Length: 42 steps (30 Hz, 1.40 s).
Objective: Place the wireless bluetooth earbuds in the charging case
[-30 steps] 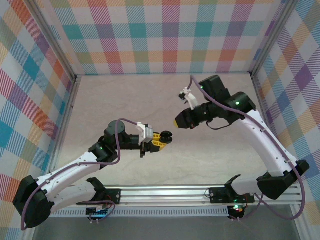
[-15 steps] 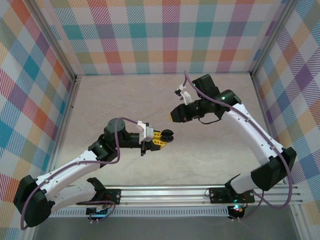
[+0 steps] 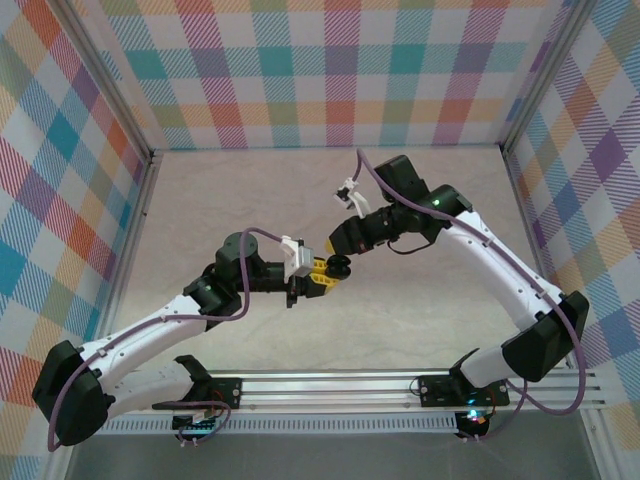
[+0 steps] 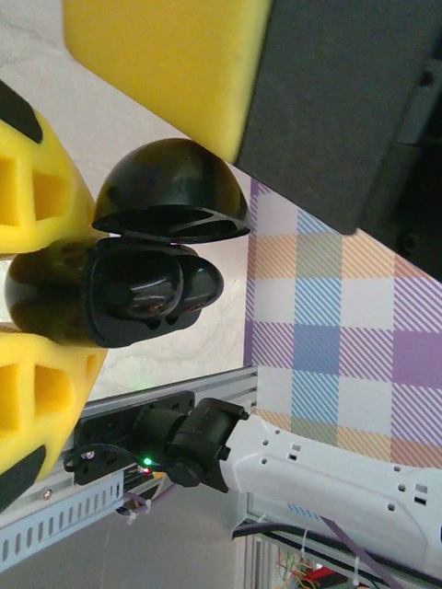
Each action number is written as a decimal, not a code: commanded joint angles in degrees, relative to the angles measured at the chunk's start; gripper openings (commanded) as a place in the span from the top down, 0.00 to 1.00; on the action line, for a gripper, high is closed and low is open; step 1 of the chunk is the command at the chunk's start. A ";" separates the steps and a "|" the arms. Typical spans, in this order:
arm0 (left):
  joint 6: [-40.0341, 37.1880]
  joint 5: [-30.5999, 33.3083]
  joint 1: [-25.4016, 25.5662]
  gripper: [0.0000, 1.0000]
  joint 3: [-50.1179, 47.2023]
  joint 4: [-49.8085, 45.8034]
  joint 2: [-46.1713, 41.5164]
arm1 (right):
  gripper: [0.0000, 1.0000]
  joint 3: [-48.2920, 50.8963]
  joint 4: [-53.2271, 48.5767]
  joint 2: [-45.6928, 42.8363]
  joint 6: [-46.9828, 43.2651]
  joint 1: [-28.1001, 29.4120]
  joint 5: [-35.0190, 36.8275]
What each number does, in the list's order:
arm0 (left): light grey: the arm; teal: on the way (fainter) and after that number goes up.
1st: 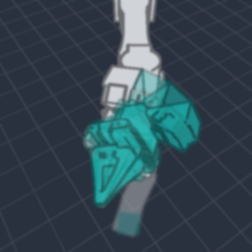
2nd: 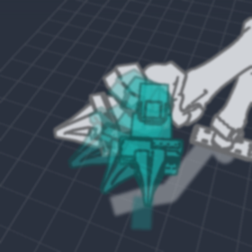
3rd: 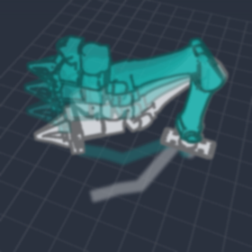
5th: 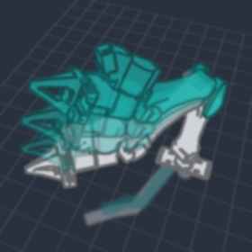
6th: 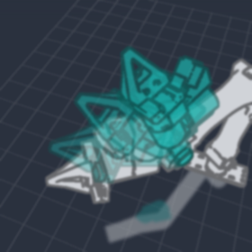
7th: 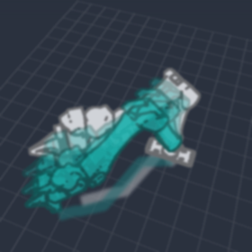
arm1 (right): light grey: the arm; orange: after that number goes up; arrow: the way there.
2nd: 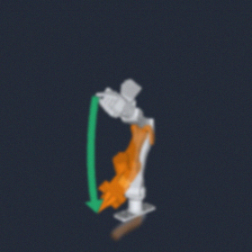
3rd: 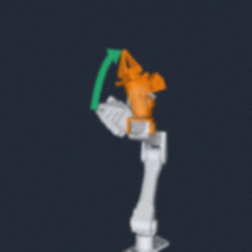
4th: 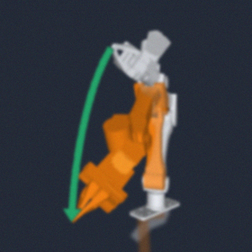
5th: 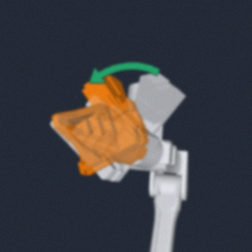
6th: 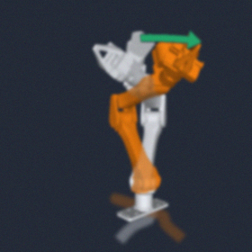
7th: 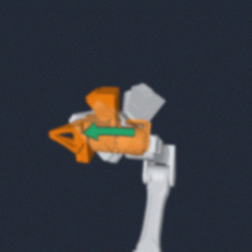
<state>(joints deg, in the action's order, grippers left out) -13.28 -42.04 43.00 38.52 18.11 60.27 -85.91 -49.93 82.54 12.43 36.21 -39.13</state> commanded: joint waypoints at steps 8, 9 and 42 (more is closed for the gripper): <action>4.74 3.52 -0.21 1.00 0.94 4.35 0.64 | 0.86 2.90 -2.31 -8.21 -0.65 0.18 -4.90; 4.96 3.63 -0.30 1.00 1.02 4.39 0.77 | 0.86 3.18 -2.36 -8.52 -0.56 0.18 -5.36; 21.71 7.00 -3.37 1.00 8.93 -1.32 12.46 | 0.27 26.88 30.72 -15.63 21.63 -0.96 15.55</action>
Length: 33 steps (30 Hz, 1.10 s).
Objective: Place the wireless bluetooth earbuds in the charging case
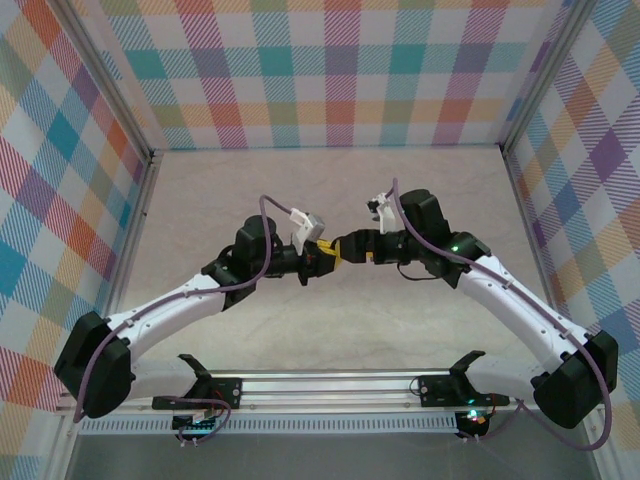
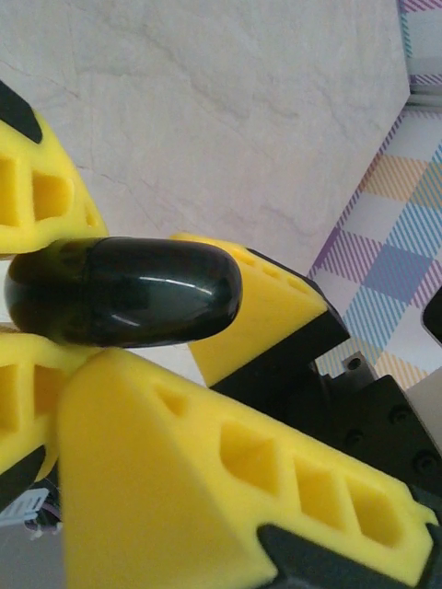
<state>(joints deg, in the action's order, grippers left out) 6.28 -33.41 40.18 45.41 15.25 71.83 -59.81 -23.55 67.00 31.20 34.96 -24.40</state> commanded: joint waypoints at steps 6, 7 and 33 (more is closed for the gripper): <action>3.67 -2.91 -0.55 1.00 2.66 4.00 3.71 | 0.29 2.51 9.81 1.95 7.14 0.29 0.00; 3.77 -3.06 -0.55 1.00 2.85 4.16 4.08 | 0.30 2.50 10.45 2.32 7.58 0.28 -0.38; 2.39 6.60 -0.55 0.00 0.73 2.79 4.55 | 0.77 -4.69 7.04 14.40 6.99 -2.09 -0.78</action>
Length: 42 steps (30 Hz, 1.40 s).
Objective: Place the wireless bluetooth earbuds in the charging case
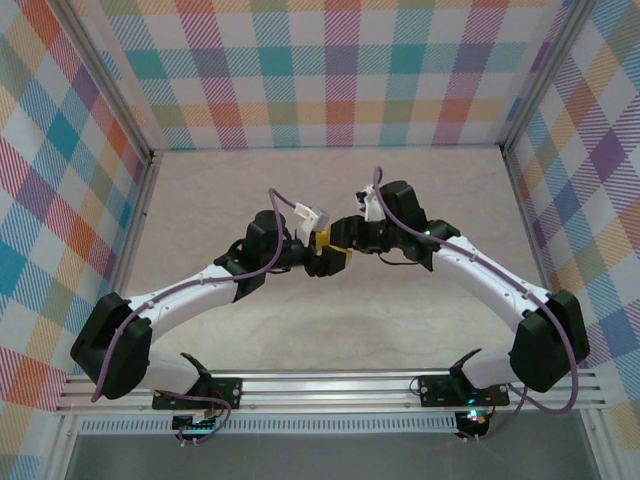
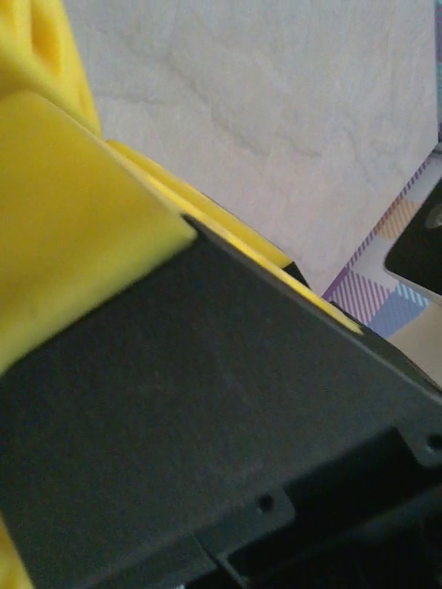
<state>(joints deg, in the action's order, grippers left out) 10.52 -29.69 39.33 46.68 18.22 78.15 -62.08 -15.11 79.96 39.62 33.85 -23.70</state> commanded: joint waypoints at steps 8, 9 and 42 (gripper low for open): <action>-5.53 11.87 0.31 0.00 -2.71 -8.95 -5.70 | 0.76 -7.52 -5.56 10.48 -4.78 -6.46 -5.00; -5.73 14.18 0.26 0.00 -3.58 -9.95 -6.44 | 0.76 -8.44 -6.77 12.38 -5.67 -6.88 -5.05; -4.46 35.78 -6.49 0.00 -10.52 -22.10 -20.35 | 0.46 -24.46 -26.25 39.13 -15.71 -7.04 5.60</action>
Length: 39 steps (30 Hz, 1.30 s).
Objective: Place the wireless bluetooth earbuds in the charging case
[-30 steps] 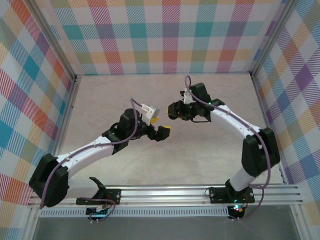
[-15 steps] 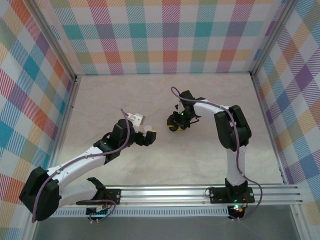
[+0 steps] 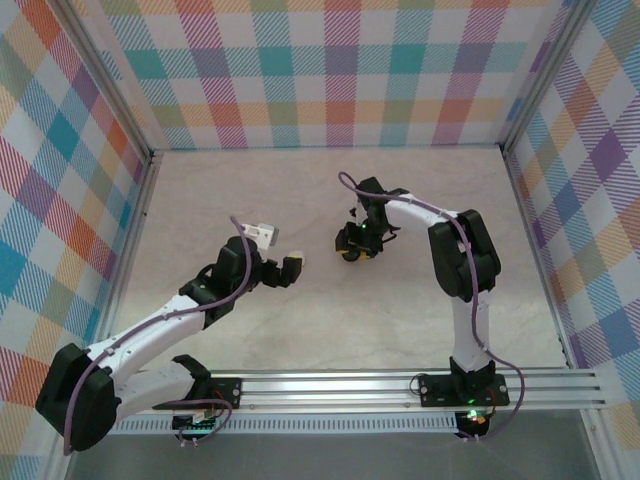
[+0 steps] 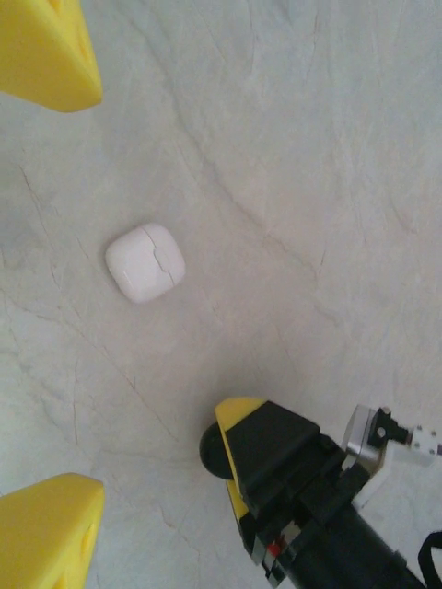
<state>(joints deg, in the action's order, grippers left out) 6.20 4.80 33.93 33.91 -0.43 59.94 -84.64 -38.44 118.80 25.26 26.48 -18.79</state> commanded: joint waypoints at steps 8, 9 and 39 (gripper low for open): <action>-0.04 2.50 -4.23 0.00 2.78 -9.87 -8.45 | 0.42 -4.07 -5.01 -0.21 -2.05 0.20 1.30; -0.04 2.50 -4.56 0.00 2.90 -10.67 -9.41 | 0.42 -4.34 -5.30 -0.11 -2.22 0.24 1.30; -6.92 7.30 -26.52 0.00 -4.81 22.50 14.91 | 0.00 48.43 47.00 -47.27 -22.39 -16.96 37.62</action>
<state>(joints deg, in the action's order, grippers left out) 0.91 12.51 8.73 30.70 11.88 73.78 -39.81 -2.13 74.13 4.14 12.36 17.74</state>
